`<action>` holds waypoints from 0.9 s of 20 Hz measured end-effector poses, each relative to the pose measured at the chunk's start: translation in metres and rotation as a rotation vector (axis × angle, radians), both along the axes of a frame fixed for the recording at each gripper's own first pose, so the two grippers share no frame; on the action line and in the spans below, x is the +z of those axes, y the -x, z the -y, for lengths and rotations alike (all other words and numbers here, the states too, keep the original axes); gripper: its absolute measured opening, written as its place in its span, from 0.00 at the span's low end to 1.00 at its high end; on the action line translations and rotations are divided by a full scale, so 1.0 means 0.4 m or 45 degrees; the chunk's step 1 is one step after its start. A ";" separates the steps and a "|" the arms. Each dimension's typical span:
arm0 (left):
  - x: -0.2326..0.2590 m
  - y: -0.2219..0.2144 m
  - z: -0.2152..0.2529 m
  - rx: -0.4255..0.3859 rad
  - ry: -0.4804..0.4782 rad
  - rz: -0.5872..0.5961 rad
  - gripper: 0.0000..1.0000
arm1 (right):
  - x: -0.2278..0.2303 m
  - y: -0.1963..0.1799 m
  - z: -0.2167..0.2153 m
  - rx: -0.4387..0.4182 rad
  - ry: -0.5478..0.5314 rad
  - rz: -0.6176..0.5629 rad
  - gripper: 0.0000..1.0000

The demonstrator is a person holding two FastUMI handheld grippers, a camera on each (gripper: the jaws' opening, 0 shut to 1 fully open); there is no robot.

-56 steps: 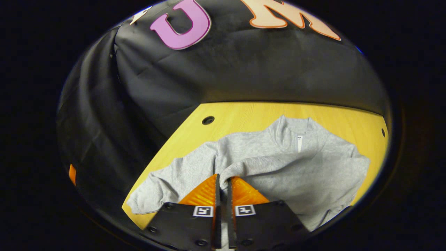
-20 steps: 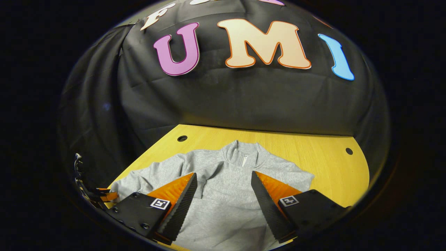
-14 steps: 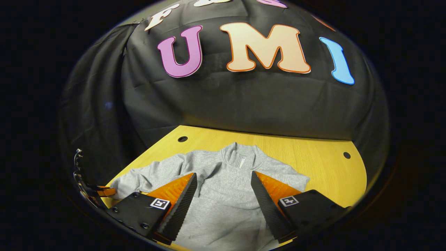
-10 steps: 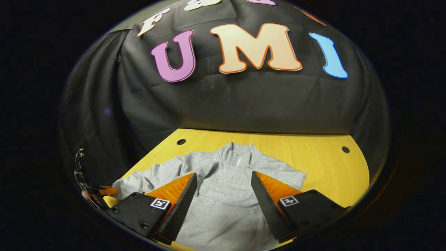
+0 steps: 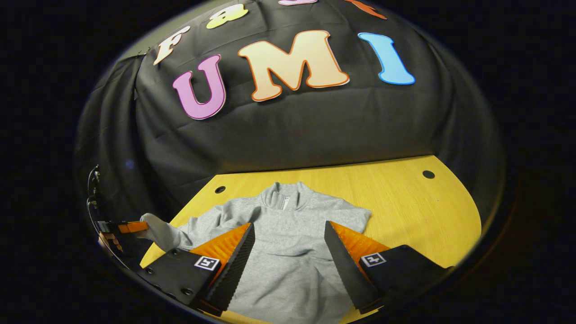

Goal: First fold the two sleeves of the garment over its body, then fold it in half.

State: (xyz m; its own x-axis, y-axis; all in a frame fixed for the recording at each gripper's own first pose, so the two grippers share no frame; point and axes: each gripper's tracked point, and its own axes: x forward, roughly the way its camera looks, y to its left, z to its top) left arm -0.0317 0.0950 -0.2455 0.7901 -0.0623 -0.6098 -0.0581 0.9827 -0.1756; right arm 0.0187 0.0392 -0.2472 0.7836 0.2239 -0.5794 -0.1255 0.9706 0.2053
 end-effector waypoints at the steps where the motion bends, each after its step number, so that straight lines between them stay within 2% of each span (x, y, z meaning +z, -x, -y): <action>1: 0.014 -0.016 0.038 -0.049 -0.014 0.012 0.00 | 0.002 0.010 0.023 -0.019 -0.002 -0.002 0.94; 4: 0.035 -0.067 0.142 -0.176 -0.037 0.031 0.00 | -0.003 0.028 0.090 -0.080 -0.008 -0.004 0.98; 5: 0.041 -0.084 0.175 -0.207 -0.048 0.038 0.00 | -0.001 0.035 0.109 -0.100 -0.009 -0.002 0.94; 6: 0.042 -0.091 0.206 -0.236 -0.048 0.039 0.00 | 0.001 0.043 0.132 -0.118 -0.006 -0.001 0.98; 12: 0.066 -0.165 0.375 -0.353 -0.020 0.053 0.02 | -0.006 0.103 0.258 -0.228 -0.013 -0.026 0.98; 18: 0.118 -0.215 0.602 -0.509 0.028 0.100 0.00 | -0.001 0.147 0.362 -0.277 0.003 -0.029 0.98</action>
